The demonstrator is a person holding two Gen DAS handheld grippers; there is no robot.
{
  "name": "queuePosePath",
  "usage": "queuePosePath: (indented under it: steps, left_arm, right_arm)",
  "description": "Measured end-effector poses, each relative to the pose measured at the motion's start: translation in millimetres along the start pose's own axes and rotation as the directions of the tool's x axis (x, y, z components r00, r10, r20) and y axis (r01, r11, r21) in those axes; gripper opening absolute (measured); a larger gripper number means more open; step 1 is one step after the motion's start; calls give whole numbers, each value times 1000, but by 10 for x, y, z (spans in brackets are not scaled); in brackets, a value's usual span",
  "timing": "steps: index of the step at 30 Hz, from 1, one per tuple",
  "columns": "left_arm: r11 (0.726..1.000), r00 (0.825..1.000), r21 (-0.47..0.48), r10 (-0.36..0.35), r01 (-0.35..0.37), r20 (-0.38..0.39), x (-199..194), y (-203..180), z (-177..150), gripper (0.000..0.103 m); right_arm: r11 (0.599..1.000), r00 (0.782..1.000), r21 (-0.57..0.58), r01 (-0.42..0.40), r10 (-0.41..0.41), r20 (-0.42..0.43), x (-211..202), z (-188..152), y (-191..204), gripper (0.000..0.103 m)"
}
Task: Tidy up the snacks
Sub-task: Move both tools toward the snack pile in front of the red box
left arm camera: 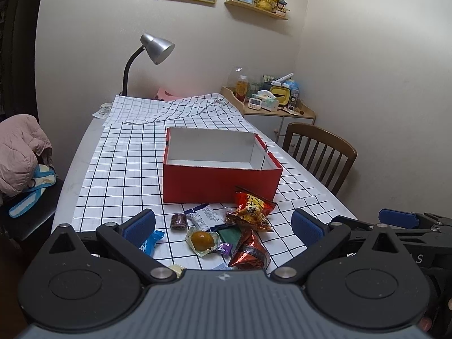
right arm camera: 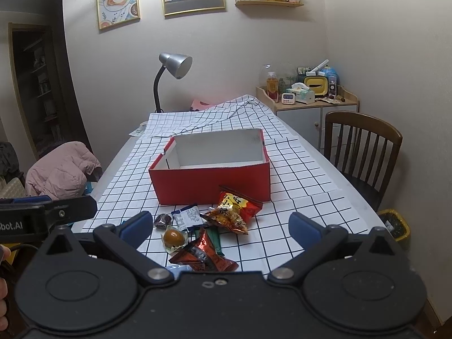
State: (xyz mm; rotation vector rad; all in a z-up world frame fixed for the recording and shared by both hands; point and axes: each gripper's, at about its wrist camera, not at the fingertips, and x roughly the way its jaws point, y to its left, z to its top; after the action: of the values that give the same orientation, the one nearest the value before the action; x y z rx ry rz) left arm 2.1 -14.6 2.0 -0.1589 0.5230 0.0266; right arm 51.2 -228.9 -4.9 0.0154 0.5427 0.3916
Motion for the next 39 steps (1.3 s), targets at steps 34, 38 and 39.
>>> queuePosePath:
  steps: [34,38,39]
  left_arm:
    - [999,998,-1,48,-48,-45,-45,206,-104,103]
    - [999,998,0,51,-51,-47,-39,212,-106,103]
    - [999,998,-1,50,-50,-47,-42,221,-114,103]
  right_arm:
    - [998,1000,-60,14,-13,4,33,-3,283,102]
    - [997,1000,-69,22,-23,0,20,-10,311,102]
    - [997,1000,-72,26,-26,-1,15,-11,320,102]
